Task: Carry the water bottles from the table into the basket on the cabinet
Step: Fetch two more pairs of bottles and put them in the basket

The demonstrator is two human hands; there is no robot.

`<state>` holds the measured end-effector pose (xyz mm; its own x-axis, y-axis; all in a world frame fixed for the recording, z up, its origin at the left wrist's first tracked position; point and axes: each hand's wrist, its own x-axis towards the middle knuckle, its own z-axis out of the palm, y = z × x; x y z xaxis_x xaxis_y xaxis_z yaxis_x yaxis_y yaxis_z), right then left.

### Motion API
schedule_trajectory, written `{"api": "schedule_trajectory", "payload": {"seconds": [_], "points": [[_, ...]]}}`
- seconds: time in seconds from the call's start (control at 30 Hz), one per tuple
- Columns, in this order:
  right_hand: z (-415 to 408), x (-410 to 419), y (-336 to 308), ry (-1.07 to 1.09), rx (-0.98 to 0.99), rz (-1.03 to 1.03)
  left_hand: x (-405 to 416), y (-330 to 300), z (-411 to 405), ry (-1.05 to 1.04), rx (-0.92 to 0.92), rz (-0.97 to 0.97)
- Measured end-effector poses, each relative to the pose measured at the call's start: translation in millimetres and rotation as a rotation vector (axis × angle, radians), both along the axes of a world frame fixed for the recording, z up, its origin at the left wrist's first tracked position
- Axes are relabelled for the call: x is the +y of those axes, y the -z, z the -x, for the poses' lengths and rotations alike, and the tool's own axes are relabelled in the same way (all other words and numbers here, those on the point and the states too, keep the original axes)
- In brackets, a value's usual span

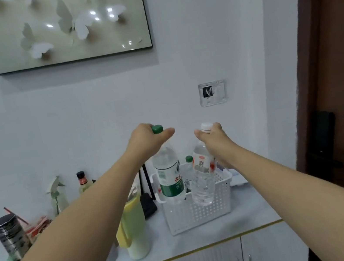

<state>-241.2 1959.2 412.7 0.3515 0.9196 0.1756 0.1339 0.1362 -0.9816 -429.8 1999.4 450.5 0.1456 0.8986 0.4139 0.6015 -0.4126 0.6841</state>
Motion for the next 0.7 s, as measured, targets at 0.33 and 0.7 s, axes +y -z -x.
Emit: {"api": "schedule_trajectory", "payload": {"seconds": [0.33,0.7], "points": [[12.4,136.4,37.6,-0.042,-0.178,0.107,140.6,31.0,3.7,0.092,0.393,0.304],[17.7,201.4,129.3,-0.033,-0.348,0.198,202.5,118.2,-12.1,0.135,0.778,0.376]]}}
